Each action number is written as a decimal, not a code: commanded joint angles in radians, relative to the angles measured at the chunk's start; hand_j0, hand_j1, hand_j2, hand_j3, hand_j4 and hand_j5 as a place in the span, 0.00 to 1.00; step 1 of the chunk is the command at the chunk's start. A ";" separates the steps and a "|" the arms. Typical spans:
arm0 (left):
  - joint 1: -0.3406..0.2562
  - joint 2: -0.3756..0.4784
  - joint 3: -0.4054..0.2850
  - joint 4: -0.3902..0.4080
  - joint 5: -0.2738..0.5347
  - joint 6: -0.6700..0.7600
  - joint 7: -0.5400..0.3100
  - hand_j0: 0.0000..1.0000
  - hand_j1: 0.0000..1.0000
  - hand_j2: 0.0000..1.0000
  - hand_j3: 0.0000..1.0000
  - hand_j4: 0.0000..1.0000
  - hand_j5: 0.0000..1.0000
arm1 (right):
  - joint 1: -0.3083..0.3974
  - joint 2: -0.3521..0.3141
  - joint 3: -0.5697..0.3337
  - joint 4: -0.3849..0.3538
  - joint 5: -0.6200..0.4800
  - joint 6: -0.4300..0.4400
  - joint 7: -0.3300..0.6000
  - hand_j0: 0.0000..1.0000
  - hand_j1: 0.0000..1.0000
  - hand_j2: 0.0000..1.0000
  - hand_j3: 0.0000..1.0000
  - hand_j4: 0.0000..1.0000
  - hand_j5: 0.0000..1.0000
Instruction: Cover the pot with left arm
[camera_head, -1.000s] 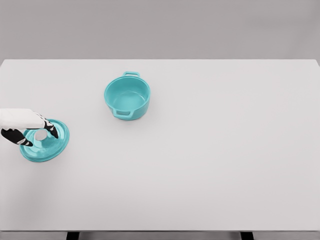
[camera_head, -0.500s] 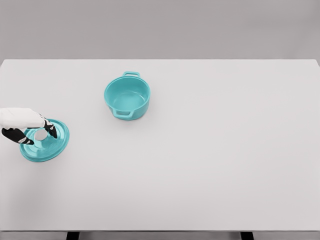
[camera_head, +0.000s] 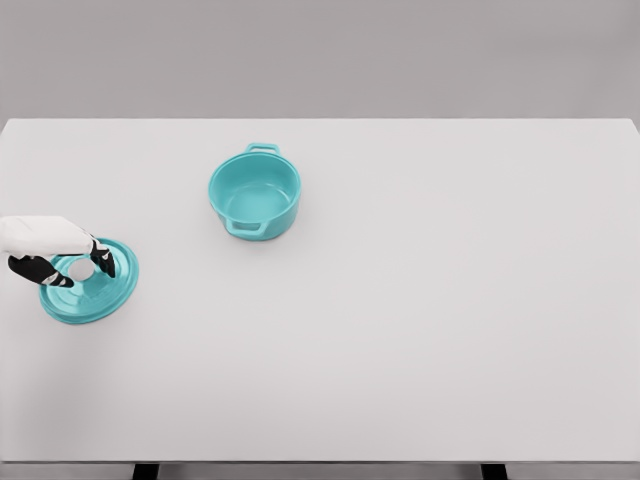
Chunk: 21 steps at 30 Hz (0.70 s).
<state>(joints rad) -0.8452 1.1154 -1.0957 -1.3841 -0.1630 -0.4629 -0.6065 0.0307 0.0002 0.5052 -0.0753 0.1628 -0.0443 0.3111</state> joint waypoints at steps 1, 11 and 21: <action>0.001 0.000 -0.006 0.002 -0.020 -0.002 -0.004 0.66 0.66 0.66 0.66 0.66 0.66 | 0.000 0.000 0.001 0.000 0.000 0.000 0.000 1.00 1.00 1.00 1.00 1.00 1.00; 0.001 0.000 -0.006 0.000 -0.018 -0.003 -0.004 0.50 0.50 0.50 0.50 0.50 0.50 | 0.002 0.000 0.001 0.000 0.000 0.000 0.000 1.00 1.00 1.00 1.00 1.00 1.00; -0.012 0.003 -0.004 -0.007 -0.013 -0.016 -0.004 0.41 0.41 0.41 0.41 0.41 0.41 | 0.000 0.000 -0.001 0.000 0.000 0.000 0.000 1.00 1.00 1.00 1.00 1.00 1.00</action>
<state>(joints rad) -0.8620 1.1165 -1.1011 -1.3899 -0.1800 -0.4752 -0.6106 0.0307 0.0001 0.5050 -0.0753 0.1628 -0.0444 0.3111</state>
